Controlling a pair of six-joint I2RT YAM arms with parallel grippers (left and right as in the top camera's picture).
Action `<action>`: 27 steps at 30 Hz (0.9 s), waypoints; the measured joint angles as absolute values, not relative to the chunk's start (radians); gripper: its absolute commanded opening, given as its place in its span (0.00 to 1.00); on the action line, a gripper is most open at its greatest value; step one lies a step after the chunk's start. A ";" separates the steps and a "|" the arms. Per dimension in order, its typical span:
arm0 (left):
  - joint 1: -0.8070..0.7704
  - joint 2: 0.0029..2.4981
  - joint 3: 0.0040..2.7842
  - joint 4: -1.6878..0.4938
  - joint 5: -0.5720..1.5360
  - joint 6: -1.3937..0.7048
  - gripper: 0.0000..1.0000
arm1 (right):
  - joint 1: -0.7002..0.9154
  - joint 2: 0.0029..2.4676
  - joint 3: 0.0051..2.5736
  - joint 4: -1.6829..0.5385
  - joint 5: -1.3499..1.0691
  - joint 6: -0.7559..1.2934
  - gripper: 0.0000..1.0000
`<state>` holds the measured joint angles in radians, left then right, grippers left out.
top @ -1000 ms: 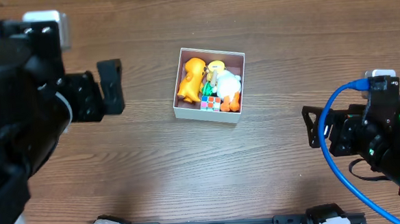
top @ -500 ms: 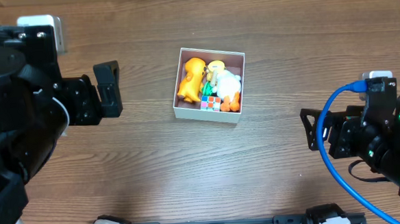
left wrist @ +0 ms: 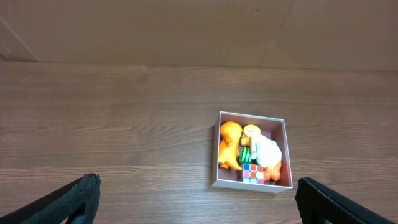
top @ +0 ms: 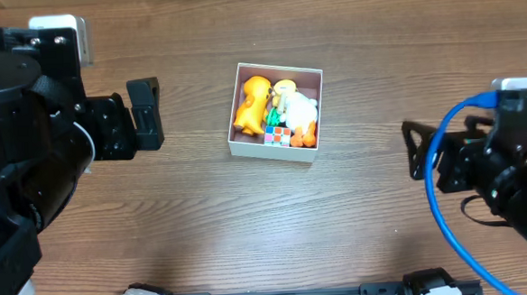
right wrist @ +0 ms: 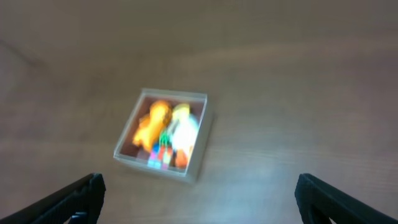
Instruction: Pack container
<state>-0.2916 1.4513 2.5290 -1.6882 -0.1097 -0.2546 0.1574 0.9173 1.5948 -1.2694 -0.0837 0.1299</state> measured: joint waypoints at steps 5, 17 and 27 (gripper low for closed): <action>-0.292 1.451 2.529 -1.689 -0.110 -0.255 1.00 | 0.157 0.715 1.341 -1.031 -0.038 0.129 1.00; -0.292 1.451 2.528 -1.691 -0.110 -0.252 1.00 | 0.157 0.301 0.578 -0.727 -0.053 0.130 1.00; -0.292 1.451 2.528 -1.691 -0.110 -0.252 1.00 | 0.157 0.039 0.241 -0.615 -0.064 0.131 1.00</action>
<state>-0.2916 1.4513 2.5282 -1.6909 -0.1101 -0.2523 0.1574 0.0395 0.2405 -0.6151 -0.0639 0.1307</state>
